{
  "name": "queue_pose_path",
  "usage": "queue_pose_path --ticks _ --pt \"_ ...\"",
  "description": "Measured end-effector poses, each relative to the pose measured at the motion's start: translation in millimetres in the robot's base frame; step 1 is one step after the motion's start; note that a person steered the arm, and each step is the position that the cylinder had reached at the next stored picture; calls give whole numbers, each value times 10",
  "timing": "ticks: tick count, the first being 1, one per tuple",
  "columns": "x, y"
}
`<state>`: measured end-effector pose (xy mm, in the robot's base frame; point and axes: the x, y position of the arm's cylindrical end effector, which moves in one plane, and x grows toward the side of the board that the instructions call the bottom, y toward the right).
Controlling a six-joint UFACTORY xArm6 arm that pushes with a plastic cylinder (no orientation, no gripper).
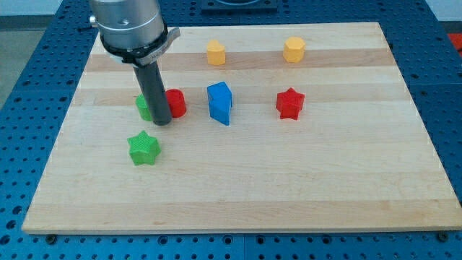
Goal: Slide the red circle towards the yellow heart
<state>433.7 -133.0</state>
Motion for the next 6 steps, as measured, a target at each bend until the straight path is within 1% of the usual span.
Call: queue_pose_path --ticks 2,3,5,6 --pt "-466 4" --pt "-565 4" --pt "-167 108" --pt "-196 247"
